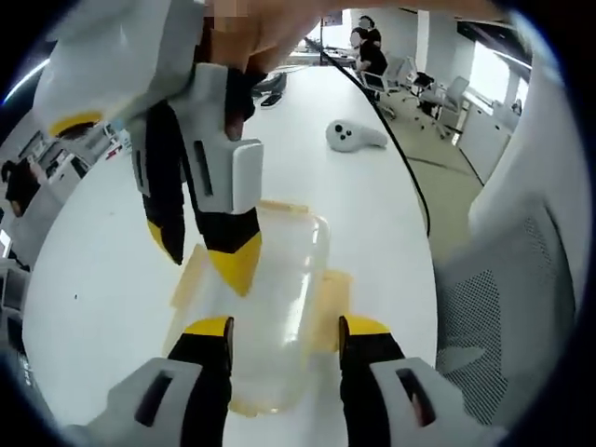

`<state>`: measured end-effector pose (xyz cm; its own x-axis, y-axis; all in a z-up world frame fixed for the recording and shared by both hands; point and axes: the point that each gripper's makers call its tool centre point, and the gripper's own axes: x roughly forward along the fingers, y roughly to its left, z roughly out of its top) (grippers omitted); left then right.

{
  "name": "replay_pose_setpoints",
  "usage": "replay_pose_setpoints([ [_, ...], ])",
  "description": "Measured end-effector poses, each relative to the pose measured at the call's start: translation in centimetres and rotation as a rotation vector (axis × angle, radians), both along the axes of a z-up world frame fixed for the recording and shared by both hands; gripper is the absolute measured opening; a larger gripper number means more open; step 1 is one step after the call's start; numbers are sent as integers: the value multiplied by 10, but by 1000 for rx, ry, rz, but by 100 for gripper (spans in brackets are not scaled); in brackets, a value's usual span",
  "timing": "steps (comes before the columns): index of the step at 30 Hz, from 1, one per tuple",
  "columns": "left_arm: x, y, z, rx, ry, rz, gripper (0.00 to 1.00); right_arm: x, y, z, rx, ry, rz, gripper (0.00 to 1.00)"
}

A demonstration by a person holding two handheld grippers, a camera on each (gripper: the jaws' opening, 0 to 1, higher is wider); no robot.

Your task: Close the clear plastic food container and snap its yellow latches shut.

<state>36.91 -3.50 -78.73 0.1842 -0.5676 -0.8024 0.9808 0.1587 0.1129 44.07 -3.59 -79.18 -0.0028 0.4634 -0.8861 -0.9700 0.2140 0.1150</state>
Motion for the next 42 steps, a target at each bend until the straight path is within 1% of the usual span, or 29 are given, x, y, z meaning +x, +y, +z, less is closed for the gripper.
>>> replay_pose_setpoints([
  [3,-1,0,-1,10,-23,-6,47,1,0,-1,-4,14,0,44],
  [4,-1,0,-1,12,-29,-6,47,1,0,-1,-6,3,23,45],
  [5,-1,0,-1,13,-33,-5,48,0,1,-1,-6,8,29,44],
  [7,0,0,-1,15,-47,1,47,1,1,-2,-8,28,22,44],
  [9,1,-1,-1,3,-32,44,47,-1,1,-2,-7,42,32,43],
  [12,4,-1,-1,18,-59,41,43,-3,3,-3,-7,68,53,41],
  [13,5,-1,-1,19,-63,49,42,-4,3,-4,-12,83,55,40],
  [14,6,-1,-1,22,-67,53,41,-3,3,-4,-13,85,58,40],
  [16,5,-1,-2,33,-81,48,41,-5,4,-4,-16,102,74,39],
  [20,4,0,-4,65,-126,19,42,-4,5,-5,-33,121,96,39],
  [23,4,-1,-5,74,-141,18,42,-5,6,-6,-45,136,116,39],
  [24,4,-1,-6,84,-154,15,42,-5,6,-7,-52,149,120,39],
  [25,4,0,-6,99,-173,10,41,-5,6,-7,-56,156,126,39],
  [26,5,0,-7,132,-219,-11,41,-5,6,-8,-62,169,133,39],
  [28,4,-1,-10,133,-226,3,41,-6,6,-8,-77,182,151,39],
  [30,6,0,-9,128,-219,16,40,-6,7,-9,-94,195,168,38],
  [32,7,1,-10,128,-226,8,38,-6,7,-10,-101,207,172,38],
  [33,7,0,-11,126,-228,8,37,-10,7,-11,-103,241,190,36],
  [34,8,1,-12,139,-237,-5,34,-4,6,-15,-117,224,146,36],
  [35,10,2,-14,131,-224,11,34,-4,9,-17,-96,238,162,35],
  [36,11,3,-15,129,-212,22,34,-5,8,-16,-91,240,163,35],
  [37,11,3,-13,129,-217,9,34,-6,8,-15,-91,241,162,35],
  [40,8,1,-11,126,-222,6,34,-8,9,-15,-108,232,168,36],
  [42,8,0,-11,140,-235,5,35,-7,8,-15,-107,239,163,37],
])
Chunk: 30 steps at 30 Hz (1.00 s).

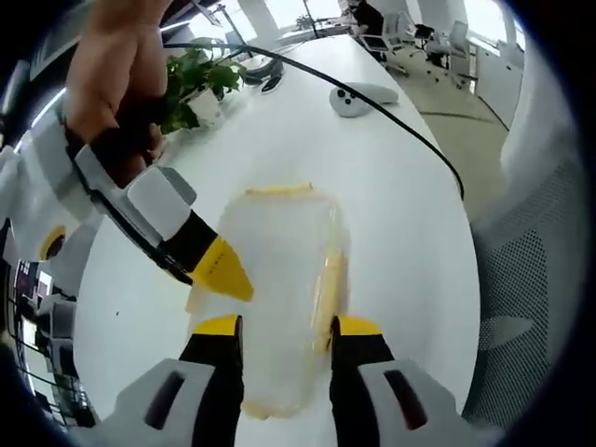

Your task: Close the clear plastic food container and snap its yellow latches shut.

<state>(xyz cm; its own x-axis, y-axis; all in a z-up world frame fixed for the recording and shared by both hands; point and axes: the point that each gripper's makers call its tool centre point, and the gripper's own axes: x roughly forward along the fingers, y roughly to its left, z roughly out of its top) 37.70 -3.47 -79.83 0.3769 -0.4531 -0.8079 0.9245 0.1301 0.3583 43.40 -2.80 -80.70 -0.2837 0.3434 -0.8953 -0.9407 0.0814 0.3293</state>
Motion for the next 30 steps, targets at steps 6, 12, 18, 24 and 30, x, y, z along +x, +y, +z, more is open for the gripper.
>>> replay_pose_setpoints([
  [6,-1,-1,2,-1,-19,-11,38,-2,0,3,26,3,-42,39],
  [12,-1,-1,4,17,-14,-26,39,-3,2,4,49,3,-70,41],
  [18,-1,-1,6,20,1,-30,39,0,1,7,41,-31,-71,45],
  [24,-11,5,7,-10,81,-46,42,2,-2,8,38,-63,-66,44],
  [30,-10,15,9,-23,137,-17,48,1,-4,14,56,-84,-77,48],
])
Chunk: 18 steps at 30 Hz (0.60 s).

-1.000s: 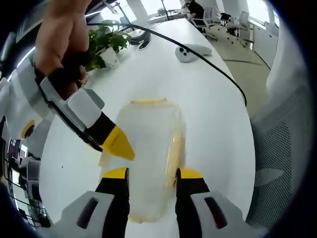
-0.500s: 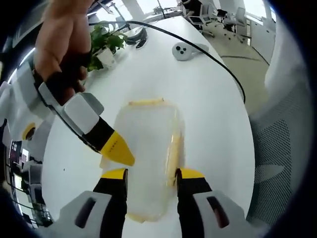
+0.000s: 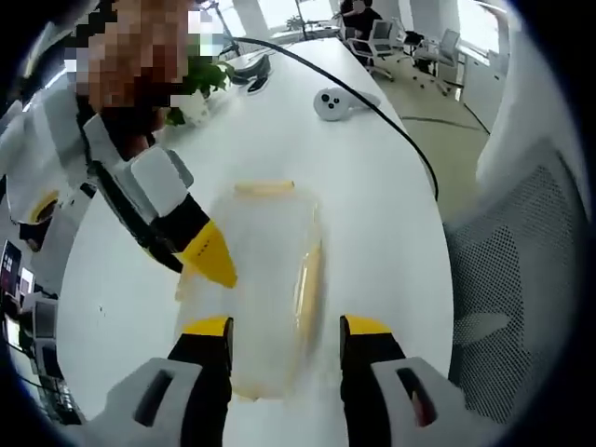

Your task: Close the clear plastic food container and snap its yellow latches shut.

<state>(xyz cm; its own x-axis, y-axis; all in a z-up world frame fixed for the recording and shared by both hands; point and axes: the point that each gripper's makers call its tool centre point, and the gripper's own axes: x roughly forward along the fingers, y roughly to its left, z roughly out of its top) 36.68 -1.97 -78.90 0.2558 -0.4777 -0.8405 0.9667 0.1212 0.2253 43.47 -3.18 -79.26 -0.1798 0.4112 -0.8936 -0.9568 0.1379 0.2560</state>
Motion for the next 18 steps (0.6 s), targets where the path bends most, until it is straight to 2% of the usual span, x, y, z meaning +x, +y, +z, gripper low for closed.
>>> replay_pose_setpoints([
  [3,2,2,3,-9,-1,-5,51,-1,-2,2,2,-10,-5,51],
  [4,-2,2,3,-11,29,-18,51,-1,-3,3,6,-20,-5,51],
  [5,-11,0,1,-26,88,-40,51,-1,-3,3,6,-23,-5,51],
  [6,-12,-3,3,-53,107,-45,49,-3,-3,4,8,-23,-7,52],
  [8,-7,0,4,-41,81,-49,51,-5,-3,4,12,-23,-7,53],
  [9,-6,2,2,-23,82,-59,53,-6,-5,3,3,-28,0,54],
  [18,0,7,5,-33,82,-61,60,-13,-14,5,-9,-43,5,57],
])
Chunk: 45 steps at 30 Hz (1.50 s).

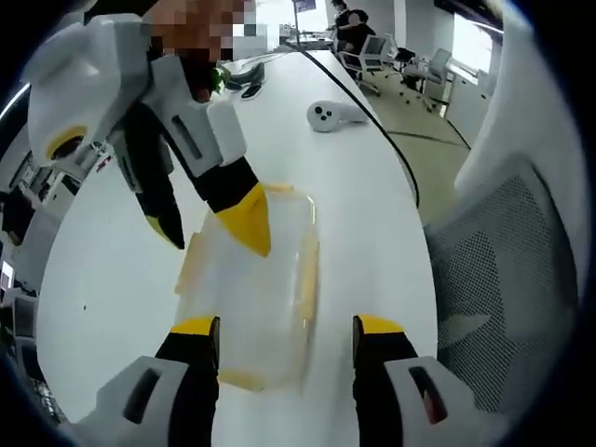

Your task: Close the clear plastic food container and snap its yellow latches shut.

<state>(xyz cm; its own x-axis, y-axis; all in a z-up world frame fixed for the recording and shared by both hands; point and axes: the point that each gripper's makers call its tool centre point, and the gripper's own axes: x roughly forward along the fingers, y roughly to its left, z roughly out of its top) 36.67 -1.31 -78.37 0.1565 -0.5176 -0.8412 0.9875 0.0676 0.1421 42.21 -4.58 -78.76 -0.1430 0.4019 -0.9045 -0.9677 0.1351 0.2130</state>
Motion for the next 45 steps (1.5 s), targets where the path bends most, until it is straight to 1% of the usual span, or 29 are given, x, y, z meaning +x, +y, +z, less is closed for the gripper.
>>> replay_pose_setpoints([
  [5,5,3,-1,2,5,6,62,-3,-4,0,1,-14,-6,60],
  [8,5,4,-2,5,23,10,63,-5,-8,-2,1,-13,-11,61],
  [19,13,4,0,16,20,-4,69,-14,-21,-3,-2,-18,-33,66],
  [22,16,5,-2,30,11,-19,72,-16,-23,-4,-6,-30,-31,70],
  [25,18,5,-3,42,1,-25,76,-19,-27,-6,-19,-42,-26,71],
  [29,23,6,-3,48,-8,-25,78,-20,-31,-7,-29,-66,-18,72],
  [33,28,9,-7,74,-14,-34,80,-18,-35,-8,-35,-103,-27,72],
  [36,32,10,-8,80,-20,-32,81,-20,-36,-7,-31,-108,-31,73],
  [42,34,13,-15,112,-10,-44,82,-22,-38,-10,-29,-130,-33,74],
  [45,34,13,-18,119,6,-46,83,-23,-38,-11,-29,-154,-18,74],
])
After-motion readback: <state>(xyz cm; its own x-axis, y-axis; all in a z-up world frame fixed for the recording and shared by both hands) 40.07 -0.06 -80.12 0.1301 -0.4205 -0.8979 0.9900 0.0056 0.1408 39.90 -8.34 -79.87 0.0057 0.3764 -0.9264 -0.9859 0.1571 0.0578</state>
